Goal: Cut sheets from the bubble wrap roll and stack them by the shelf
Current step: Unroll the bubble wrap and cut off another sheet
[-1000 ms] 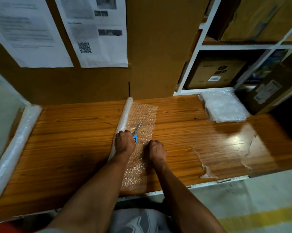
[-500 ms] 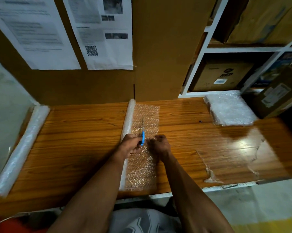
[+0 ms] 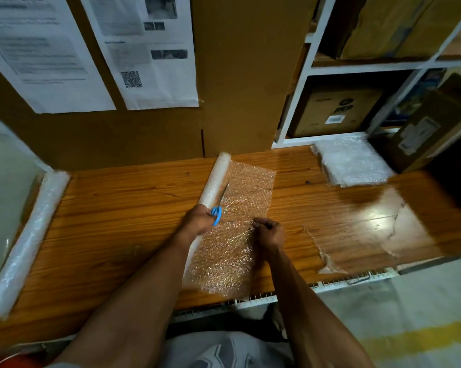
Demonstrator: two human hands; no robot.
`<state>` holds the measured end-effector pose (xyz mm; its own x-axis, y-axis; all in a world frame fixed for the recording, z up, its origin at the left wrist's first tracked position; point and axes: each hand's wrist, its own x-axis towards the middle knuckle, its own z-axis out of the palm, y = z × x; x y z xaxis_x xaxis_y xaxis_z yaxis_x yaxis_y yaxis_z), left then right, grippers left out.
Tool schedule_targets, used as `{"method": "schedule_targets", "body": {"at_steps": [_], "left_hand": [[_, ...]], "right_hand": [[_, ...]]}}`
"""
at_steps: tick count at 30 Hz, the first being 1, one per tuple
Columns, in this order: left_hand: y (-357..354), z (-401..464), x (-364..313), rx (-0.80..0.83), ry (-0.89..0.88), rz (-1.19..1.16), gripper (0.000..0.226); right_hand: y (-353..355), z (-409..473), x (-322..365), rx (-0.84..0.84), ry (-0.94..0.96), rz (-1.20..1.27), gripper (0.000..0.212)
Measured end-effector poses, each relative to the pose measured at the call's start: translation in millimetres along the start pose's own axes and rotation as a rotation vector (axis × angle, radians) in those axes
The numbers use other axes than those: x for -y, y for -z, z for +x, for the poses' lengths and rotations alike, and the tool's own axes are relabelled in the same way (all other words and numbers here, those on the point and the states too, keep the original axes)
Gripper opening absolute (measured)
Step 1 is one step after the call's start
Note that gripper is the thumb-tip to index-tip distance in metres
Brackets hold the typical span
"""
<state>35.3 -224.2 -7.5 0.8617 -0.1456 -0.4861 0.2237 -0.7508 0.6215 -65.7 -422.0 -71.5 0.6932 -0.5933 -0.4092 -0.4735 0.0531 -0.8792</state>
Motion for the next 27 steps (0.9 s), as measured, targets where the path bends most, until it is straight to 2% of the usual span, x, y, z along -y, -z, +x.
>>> {"method": "schedule_targets", "body": {"at_steps": [6, 9, 12, 15, 17, 18, 20, 23, 27], "left_hand": [[1, 6, -5, -0.187, 0.036, 0.251, 0.037], [4, 4, -7, -0.317, 0.068, 0.269, 0.036], [3, -1, -13, -0.351, 0.061, 0.205, 0.039], [-5, -10, -27, -0.285, -0.029, 0.087, 0.032], [-18, -14, -33, -0.125, -0.063, -0.067, 0.027], [-25, -17, -34, -0.023, -0.062, -0.166, 0.024], [-34, -22, -32, 0.13, -0.037, -0.307, 0.018], [-33, -17, -17, 0.085, 0.029, -0.309, 0.011], [-12, 5, 10, -0.113, 0.105, -0.215, 0.025]], "right_hand": [[34, 28, -24, -0.041, 0.069, -0.018, 0.012], [48, 21, -11, -0.123, 0.08, -0.023, 0.017], [63, 3, 7, -0.192, 0.128, -0.045, 0.018], [68, -7, 10, -0.189, 0.269, -0.185, 0.032], [65, -11, 9, -0.149, 0.291, -0.284, 0.039], [64, -12, 7, -0.134, 0.275, -0.295, 0.035], [61, -16, 3, -0.107, 0.23, -0.216, 0.03], [64, -20, 3, -0.087, 0.185, -0.182, 0.028], [71, -18, 4, -0.125, 0.171, -0.135, 0.031]]}}
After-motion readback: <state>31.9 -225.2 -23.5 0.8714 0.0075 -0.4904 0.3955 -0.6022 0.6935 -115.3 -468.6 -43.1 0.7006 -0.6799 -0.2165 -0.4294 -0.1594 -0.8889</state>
